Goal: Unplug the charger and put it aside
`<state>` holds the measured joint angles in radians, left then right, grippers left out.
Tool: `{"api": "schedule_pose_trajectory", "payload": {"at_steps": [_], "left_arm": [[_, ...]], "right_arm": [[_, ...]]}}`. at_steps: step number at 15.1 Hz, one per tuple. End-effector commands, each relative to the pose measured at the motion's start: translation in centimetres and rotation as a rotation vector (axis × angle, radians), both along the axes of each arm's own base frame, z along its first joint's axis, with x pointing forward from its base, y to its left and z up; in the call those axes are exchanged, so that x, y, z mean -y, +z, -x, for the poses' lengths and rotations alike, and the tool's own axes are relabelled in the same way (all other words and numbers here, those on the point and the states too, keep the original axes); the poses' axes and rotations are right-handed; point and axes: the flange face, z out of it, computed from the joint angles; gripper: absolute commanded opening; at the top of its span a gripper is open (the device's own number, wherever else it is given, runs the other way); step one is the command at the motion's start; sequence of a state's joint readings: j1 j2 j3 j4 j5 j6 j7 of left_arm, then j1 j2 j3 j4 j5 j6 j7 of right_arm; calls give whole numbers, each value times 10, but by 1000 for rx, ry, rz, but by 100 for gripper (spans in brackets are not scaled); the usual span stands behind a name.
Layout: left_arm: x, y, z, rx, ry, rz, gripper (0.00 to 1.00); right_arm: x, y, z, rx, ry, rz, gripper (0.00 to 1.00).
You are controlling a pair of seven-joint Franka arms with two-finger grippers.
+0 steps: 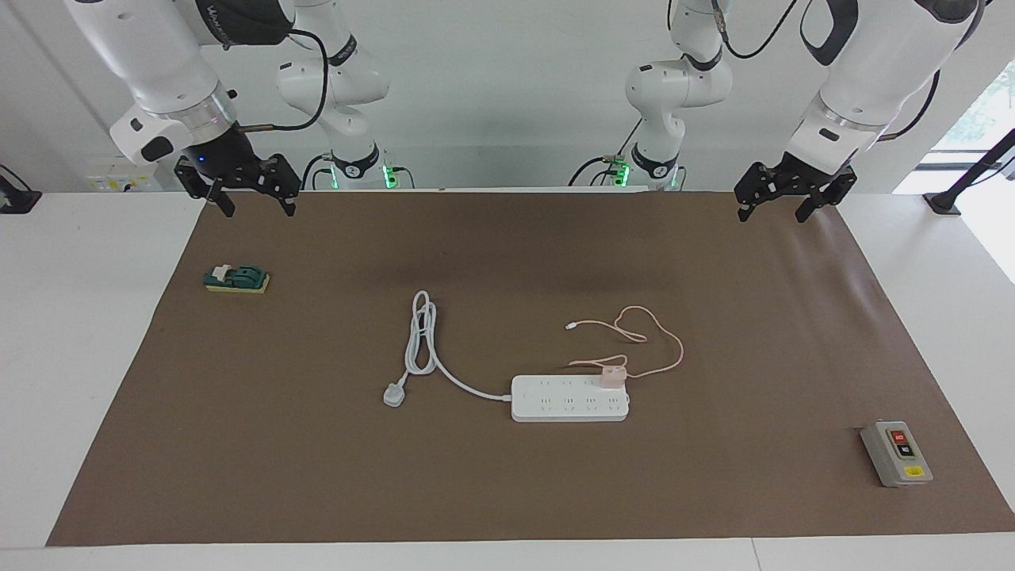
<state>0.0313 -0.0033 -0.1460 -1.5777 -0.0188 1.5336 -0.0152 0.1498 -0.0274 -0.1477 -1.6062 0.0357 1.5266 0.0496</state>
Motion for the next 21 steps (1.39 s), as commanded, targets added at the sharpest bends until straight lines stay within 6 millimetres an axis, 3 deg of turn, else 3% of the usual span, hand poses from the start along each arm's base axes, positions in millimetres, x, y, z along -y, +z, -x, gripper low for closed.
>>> {"api": "schedule_pose_trajectory", "payload": {"at_steps": [1, 8, 12, 15, 18, 21], "left_arm": [[2, 2, 2, -11, -2, -2, 100], [2, 0, 2, -21, 1, -1, 100], [3, 4, 2, -16, 182, 3, 100], [5, 10, 1, -6, 428, -7, 100], [12, -1, -4, -24, 532, -17, 100], [21, -20, -16, -53, 639, -28, 100]], "right_arm": [[2, 0, 1, 7, 23, 19, 100], [1, 0, 1, 14, 13, 5, 100], [5, 1, -3, 50, -15, -5, 100], [-14, -4, -3, 20, -283, -59, 100], [-54, -8, -5, -12, -521, -99, 100], [-73, -37, -23, -112, -770, -144, 100]]}}
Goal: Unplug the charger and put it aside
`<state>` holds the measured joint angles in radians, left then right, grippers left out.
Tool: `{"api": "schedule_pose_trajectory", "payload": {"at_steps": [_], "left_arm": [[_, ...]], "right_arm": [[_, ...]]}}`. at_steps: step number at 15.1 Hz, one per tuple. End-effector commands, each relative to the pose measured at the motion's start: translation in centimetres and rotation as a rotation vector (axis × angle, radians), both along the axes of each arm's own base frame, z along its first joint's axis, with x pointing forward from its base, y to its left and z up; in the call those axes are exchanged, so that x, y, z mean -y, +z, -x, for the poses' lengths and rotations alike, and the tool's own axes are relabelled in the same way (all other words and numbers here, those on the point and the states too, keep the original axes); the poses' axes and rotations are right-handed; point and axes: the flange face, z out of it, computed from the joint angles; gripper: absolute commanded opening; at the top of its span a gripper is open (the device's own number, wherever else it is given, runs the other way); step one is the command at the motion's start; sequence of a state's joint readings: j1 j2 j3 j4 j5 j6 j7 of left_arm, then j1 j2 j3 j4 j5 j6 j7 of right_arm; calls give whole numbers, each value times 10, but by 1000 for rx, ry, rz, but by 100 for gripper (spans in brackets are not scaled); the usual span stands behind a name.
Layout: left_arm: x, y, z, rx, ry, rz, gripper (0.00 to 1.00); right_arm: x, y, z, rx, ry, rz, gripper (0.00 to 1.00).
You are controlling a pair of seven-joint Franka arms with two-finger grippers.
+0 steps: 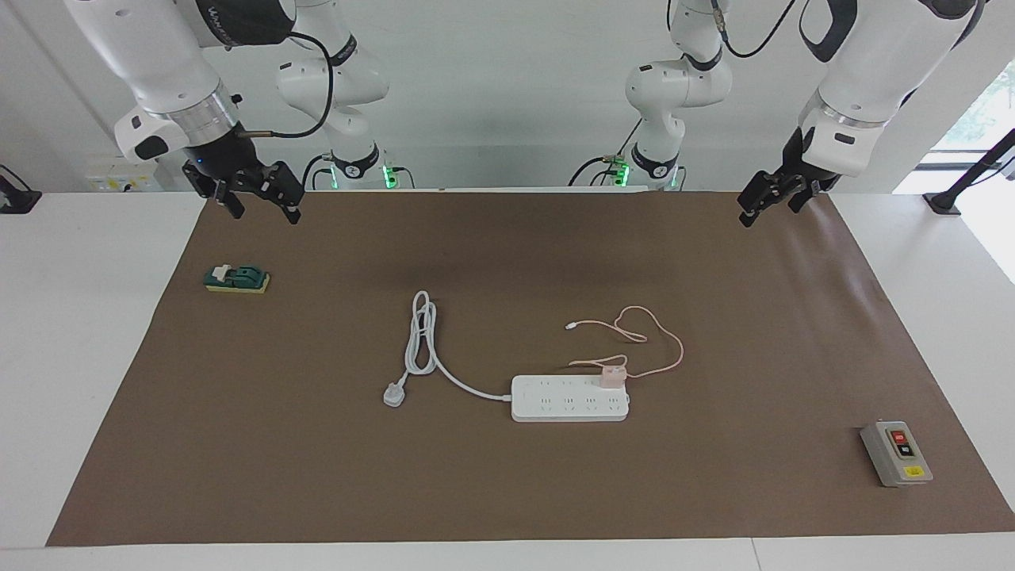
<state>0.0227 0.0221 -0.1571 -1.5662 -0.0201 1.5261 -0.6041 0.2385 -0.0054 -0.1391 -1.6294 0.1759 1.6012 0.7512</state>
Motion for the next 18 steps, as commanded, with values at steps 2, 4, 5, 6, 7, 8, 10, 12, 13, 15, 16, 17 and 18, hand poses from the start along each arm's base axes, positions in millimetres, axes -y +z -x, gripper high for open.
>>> {"api": "schedule_pose_trajectory", "payload": {"at_steps": [2, 4, 5, 6, 7, 8, 10, 12, 13, 15, 16, 17, 18], "left_arm": [[19, -17, -24, -27, 180, 0, 100], [32, -26, -36, -28, 255, -5, 100], [35, -27, -39, -27, 286, -7, 100], [38, -30, -44, -23, 329, -5, 100], [39, -32, -50, -6, 380, 2, 100], [41, -36, -60, 12, 458, 14, 100], [58, -49, -70, 22, 645, 22, 100], [80, -60, -78, 57, 731, 34, 100], [83, -66, -80, 53, 734, 31, 100], [89, -83, -85, 45, 734, 0, 100], [94, -92, -88, 46, 758, -8, 100], [100, -103, -94, 57, 801, -5, 100], [110, -115, -99, 80, 843, -10, 100]], "right_arm": [[-11, -39, -30, -81, -288, -97, 100], [-26, -56, -50, -120, -404, -145, 100], [-35, -65, -61, -151, -490, -193, 100], [-41, -74, -69, -164, -555, -236, 100], [-48, -81, -76, -159, -588, -258, 100], [-67, -95, -80, -179, -624, -271, 100], [-89, -107, -88, -192, -732, -297, 100], [-98, -129, -99, -243, -749, -325, 100], [-103, -139, -105, -243, -753, -329, 100], [-125, -161, -110, -255, -750, -325, 100], [-127, -166, -114, -257, -778, -349, 100], [-130, -170, -115, -279, -819, -366, 100], [-131, -173, -115, -288, -837, -367, 100]]}}
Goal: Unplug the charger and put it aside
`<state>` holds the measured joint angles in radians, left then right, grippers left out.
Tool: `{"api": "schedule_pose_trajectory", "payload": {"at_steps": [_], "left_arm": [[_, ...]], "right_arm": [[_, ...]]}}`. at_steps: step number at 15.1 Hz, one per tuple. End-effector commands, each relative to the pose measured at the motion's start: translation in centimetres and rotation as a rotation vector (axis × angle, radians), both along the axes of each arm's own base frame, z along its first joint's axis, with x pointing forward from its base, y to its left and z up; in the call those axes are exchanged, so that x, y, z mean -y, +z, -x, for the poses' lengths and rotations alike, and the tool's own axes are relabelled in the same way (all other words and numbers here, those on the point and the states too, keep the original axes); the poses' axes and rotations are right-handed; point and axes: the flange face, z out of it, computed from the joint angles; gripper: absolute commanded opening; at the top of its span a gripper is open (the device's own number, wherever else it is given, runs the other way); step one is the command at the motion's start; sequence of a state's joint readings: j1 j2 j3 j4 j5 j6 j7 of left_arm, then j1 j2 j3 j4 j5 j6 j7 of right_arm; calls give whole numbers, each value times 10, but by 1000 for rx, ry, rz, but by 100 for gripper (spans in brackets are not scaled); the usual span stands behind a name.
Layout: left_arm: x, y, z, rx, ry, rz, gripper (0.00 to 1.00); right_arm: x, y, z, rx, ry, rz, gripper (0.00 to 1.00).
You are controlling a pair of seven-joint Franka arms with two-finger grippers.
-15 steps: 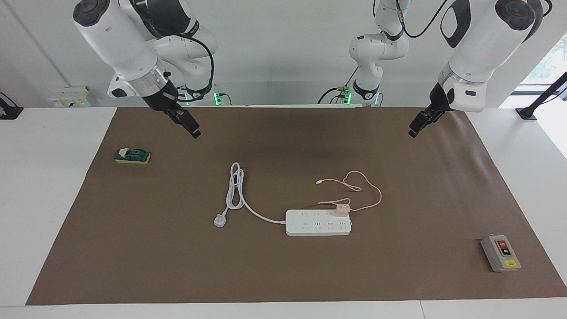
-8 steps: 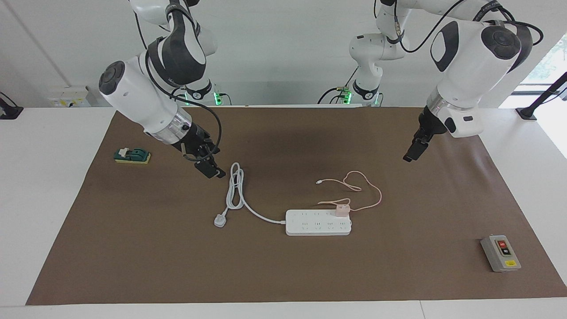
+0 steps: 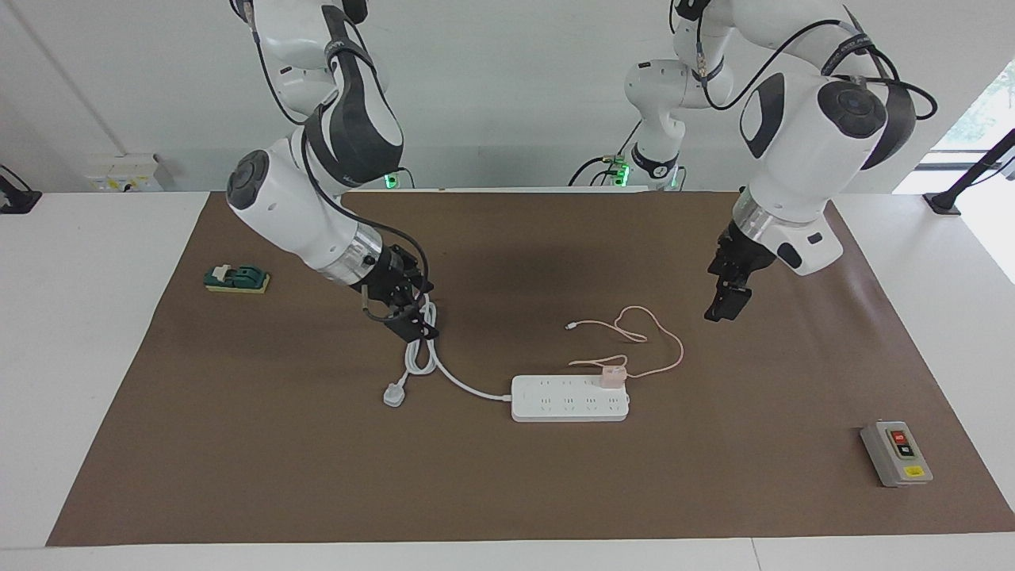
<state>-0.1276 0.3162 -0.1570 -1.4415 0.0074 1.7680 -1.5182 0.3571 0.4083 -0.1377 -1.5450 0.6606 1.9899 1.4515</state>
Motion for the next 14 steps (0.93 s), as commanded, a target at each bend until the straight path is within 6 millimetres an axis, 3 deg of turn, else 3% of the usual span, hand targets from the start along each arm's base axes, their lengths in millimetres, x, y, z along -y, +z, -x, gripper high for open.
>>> {"api": "schedule_pose_trajectory", "payload": {"at_steps": [1, 3, 8, 10, 11, 14], "left_arm": [[26, -28, -16, 43, 107, -55, 100], [43, -51, -19, 29, 162, -84, 100], [82, -86, -33, 19, 197, -79, 100], [88, -91, -31, 15, 192, -79, 100], [95, -104, -32, 5, 193, -82, 100], [100, -121, -36, 14, 233, -76, 100]], "right_arm": [[-9, -6, -6, -22, -55, -25, 100], [-9, -8, -7, -19, -79, -33, 100], [-3, -17, -10, -1, -135, -57, 100], [-5, -17, -8, -3, -132, -54, 100], [-10, -20, -5, -11, -124, -53, 100], [-9, -24, 2, -26, -123, -53, 100]]}}
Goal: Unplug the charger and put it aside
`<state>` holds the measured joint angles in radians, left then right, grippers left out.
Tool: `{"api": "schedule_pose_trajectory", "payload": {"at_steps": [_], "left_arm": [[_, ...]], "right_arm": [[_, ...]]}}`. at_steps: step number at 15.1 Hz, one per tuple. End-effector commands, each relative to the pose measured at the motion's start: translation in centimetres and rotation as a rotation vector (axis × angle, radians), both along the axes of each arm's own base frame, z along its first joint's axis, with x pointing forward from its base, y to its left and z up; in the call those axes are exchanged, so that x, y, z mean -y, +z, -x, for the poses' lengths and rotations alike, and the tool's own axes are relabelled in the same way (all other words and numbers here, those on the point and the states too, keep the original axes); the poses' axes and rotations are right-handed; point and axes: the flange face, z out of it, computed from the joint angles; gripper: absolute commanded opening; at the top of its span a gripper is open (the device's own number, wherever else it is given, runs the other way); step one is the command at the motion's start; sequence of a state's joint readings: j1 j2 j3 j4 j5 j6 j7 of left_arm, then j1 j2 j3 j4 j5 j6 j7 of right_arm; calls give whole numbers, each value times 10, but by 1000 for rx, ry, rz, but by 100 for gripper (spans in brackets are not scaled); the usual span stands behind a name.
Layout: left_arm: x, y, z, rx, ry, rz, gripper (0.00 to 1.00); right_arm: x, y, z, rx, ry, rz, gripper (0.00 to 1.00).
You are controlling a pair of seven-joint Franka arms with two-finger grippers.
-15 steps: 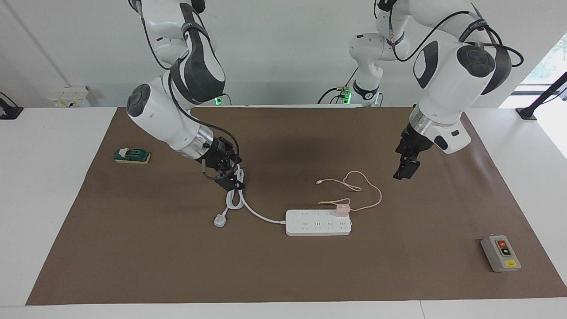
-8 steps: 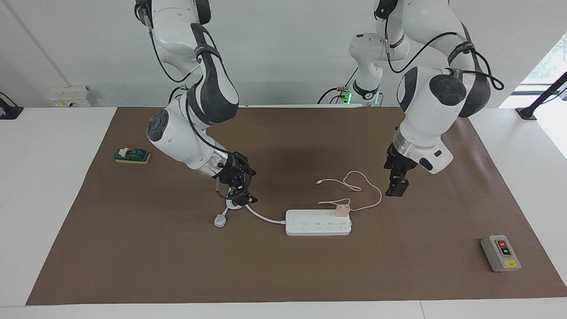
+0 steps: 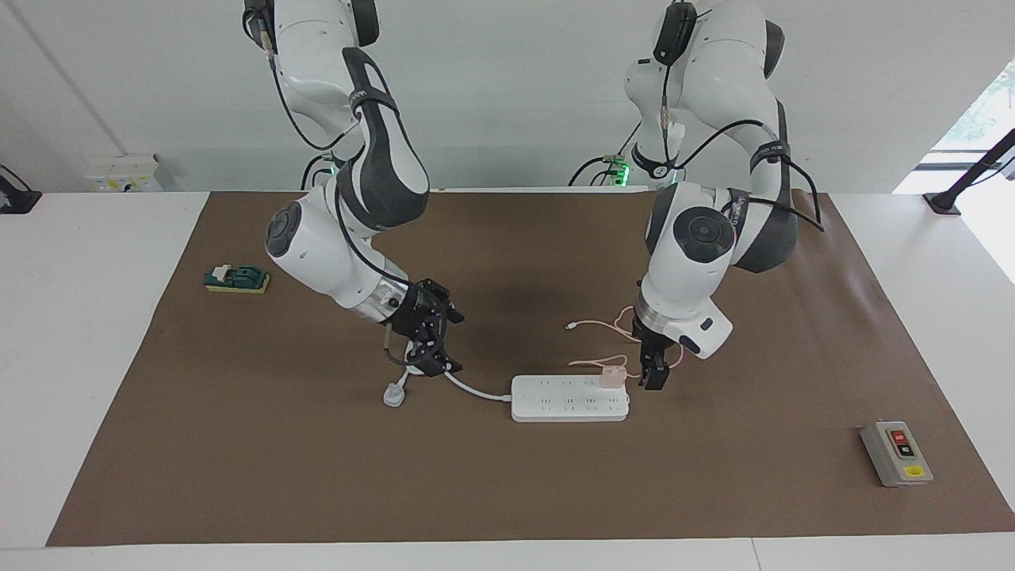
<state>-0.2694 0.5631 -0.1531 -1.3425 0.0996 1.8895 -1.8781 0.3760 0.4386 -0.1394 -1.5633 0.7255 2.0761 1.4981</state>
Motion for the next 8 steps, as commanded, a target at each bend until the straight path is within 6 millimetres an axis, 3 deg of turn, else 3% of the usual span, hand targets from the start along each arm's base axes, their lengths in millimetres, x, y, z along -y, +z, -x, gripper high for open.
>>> {"api": "schedule_pose_trajectory", "payload": {"at_steps": [1, 4, 7, 8], "left_arm": [[6, -12, -8, 20, 25, -17, 100], [11, -27, -10, 15, 20, -11, 100], [22, -38, -6, 4, 5, -17, 100], [23, -43, -6, -3, 4, -19, 100]], "right_arm": [[0, -2, 8, -17, -29, -16, 100], [-16, -2, 14, -13, -5, -14, 100], [-17, -2, 11, 30, -14, -6, 100], [-30, -3, 14, 63, -17, 6, 100]]}}
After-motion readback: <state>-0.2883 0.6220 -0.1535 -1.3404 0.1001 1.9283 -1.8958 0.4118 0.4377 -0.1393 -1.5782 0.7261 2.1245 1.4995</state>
